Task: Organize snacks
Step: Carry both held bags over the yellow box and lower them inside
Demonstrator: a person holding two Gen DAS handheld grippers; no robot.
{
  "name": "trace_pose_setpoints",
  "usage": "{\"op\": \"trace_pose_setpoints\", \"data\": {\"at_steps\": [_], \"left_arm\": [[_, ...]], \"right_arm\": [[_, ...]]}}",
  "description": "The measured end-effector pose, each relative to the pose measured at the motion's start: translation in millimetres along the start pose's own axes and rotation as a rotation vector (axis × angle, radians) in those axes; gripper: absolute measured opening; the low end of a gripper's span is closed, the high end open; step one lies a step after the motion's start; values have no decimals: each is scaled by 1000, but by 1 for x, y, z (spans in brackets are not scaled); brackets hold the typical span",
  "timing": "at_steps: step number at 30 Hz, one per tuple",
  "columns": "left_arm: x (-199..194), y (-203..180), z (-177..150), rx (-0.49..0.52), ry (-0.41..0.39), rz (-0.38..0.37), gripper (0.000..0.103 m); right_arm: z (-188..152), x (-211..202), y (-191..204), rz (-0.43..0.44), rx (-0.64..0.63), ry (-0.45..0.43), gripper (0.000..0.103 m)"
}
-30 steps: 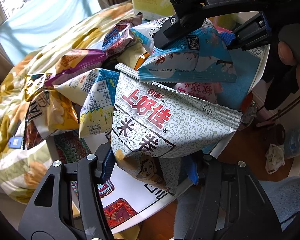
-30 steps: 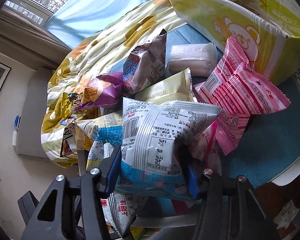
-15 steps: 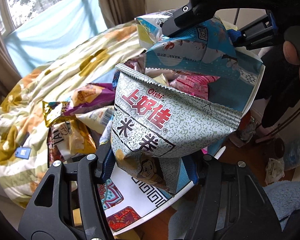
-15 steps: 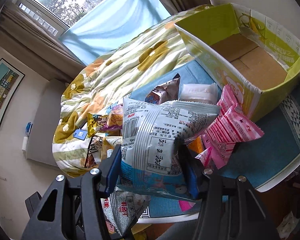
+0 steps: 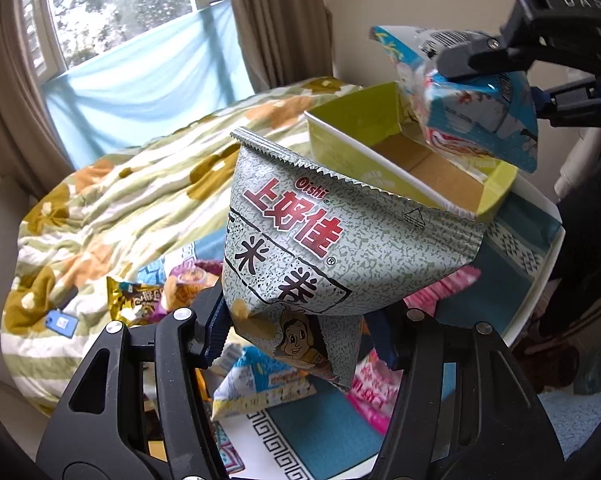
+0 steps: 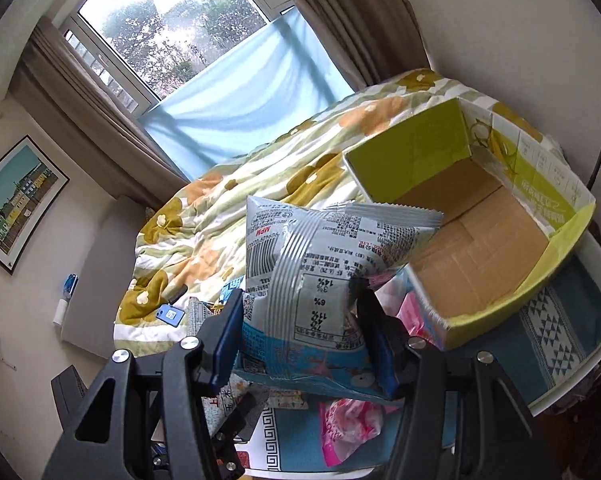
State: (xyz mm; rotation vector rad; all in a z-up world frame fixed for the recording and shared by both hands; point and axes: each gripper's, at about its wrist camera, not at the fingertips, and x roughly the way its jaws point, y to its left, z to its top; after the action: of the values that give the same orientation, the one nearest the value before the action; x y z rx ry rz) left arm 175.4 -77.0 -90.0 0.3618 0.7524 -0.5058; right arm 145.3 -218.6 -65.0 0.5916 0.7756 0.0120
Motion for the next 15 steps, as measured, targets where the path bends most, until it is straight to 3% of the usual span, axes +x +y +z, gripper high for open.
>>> {"op": "trace_pose_setpoints", "data": {"at_steps": [8, 15], "left_arm": [[53, -36, 100, -118, -31, 42, 54], [120, -74, 171, -165, 32, 70, 54]], "right_arm": [[80, 11, -64, -24, -132, 56, 52], [125, 44, -119, -107, -320, 96, 52]]}}
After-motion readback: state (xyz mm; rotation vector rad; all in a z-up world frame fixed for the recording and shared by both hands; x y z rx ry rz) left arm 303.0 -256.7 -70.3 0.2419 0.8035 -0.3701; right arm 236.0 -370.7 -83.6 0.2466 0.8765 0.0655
